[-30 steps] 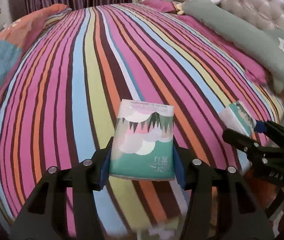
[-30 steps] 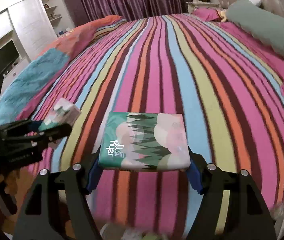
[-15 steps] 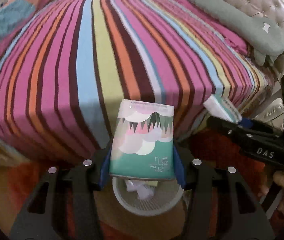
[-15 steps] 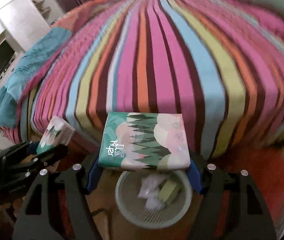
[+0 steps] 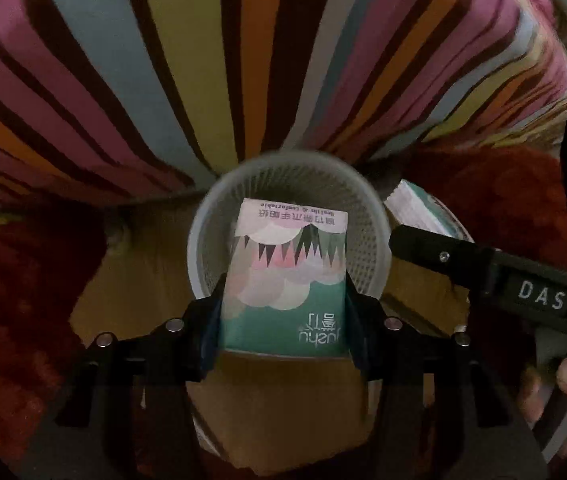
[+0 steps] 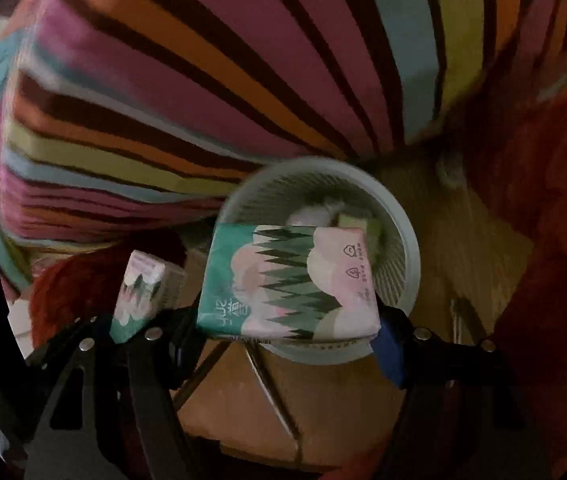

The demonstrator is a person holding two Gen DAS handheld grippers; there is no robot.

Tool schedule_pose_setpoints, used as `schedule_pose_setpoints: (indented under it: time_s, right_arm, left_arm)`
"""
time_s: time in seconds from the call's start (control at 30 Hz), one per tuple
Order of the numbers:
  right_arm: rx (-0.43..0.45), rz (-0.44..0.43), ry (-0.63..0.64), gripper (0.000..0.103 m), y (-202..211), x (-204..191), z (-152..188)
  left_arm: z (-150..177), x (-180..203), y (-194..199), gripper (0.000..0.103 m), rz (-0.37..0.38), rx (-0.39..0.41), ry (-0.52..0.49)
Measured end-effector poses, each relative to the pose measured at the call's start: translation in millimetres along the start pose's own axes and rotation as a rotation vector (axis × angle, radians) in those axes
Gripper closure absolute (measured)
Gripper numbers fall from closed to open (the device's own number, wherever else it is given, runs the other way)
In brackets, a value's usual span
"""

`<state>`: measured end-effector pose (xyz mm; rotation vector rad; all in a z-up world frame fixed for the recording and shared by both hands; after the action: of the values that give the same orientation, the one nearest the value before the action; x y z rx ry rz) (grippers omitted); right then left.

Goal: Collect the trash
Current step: 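Carry both tissue packets over the wastebasket with both tools, then open both tools to drop the tissue packets into the wastebasket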

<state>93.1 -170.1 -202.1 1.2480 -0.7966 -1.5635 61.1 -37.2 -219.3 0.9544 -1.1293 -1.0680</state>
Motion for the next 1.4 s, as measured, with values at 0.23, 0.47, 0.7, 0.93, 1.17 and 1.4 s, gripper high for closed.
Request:
schedule_pose_setpoints:
  time_s: [0.23,0.47,0.7,0.93,1.17,1.4]
  right_arm:
    - [-0.088,0.032,-0.09,0.036,-38,8,-18]
    - [-0.177,0.046,-0.14,0.036,-76,22,-4]
    - [-0.234,0.015,-0.185,0.035,-88,33,-6]
    - [-0.283,-0.004,-0.224,0.008,-104,40,-6]
    - [-0.267,0.008,-0.238,0.008,-106,44,-6]
    - [-0.218,0.048,-0.179,0.008,-96,33,-1]
  left_arm:
    - [-8,-10,-46,0.052,0.028,-0.145,0.061]
    - [-8,-12,-66,0.052,0.044,-0.217,0.087]
    - [-8,-18,-77,0.051,0.054,-0.272,0.117]
    - [-9,-20,-85,0.023,0.046,-0.3,0.135]
    - [-7,-20,-87,0.023,0.022,-0.309,0.134]
    - [-8,-20,-70,0.023,0.02,-0.238,0.13]
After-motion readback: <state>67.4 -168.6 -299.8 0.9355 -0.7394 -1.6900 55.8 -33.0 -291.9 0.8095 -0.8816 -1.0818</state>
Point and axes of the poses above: each gripper's, at about its wrist camera, not at the fingertips, and y roughly against the way its jaws point, x to its right, z to its underside, the point moved 3 cm from there along -y, roughly the way its jaws point, and after that the axes turned 9 degrees about -x, right-handed, at the moved point
